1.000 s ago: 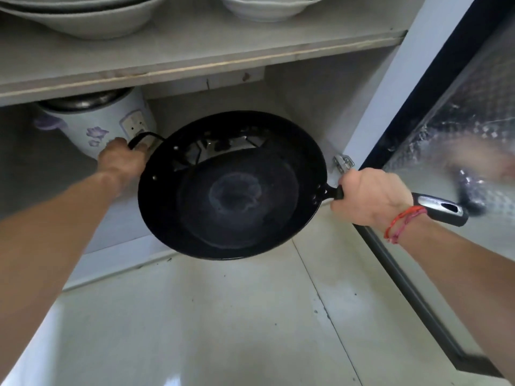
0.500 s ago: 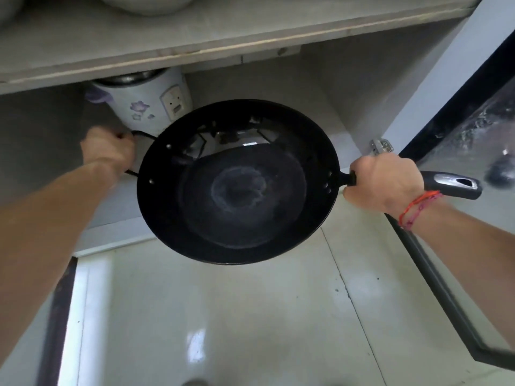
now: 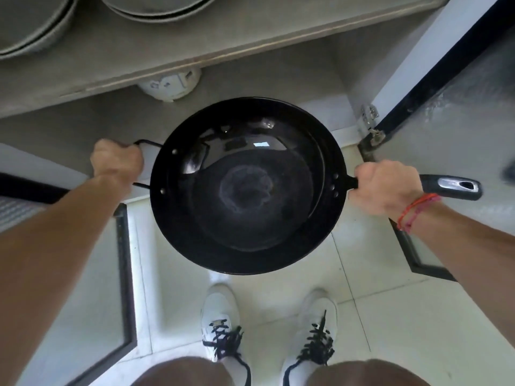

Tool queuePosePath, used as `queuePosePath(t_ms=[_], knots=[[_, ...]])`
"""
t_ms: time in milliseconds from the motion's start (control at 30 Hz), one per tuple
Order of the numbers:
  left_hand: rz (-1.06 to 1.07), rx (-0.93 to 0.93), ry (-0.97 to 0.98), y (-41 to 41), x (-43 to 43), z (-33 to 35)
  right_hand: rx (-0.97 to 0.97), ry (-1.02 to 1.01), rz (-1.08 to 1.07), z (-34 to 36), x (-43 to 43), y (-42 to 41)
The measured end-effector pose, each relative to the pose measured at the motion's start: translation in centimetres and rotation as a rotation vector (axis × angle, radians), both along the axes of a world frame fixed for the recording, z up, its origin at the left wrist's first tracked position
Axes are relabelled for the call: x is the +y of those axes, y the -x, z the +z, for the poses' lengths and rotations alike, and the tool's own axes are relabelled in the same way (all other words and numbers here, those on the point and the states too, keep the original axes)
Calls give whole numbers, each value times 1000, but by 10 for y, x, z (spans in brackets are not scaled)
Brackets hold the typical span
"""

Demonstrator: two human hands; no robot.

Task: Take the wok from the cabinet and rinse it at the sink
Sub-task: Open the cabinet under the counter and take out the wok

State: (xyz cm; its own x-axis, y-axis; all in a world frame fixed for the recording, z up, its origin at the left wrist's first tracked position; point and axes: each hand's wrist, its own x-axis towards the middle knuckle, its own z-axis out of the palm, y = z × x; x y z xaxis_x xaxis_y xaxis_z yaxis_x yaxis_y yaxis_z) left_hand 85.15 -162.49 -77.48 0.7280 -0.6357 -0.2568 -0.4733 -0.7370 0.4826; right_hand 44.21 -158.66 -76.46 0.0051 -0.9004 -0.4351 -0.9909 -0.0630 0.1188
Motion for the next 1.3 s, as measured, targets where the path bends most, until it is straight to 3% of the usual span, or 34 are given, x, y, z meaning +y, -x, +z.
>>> queuePosePath(t_ms=[233, 400, 767, 1300], knots=[[-36, 150, -93, 4, 40, 108, -2, -111, -1, 107, 38, 9], [-93, 100, -182, 17, 68, 210, 4, -174, -4, 201, 61, 21], [-58, 181, -207, 17, 107, 393, 5, -188, 20, 378, 72, 21], [-147, 262, -146, 31, 152, 531, 33, -264, 5, 520, 86, 39]])
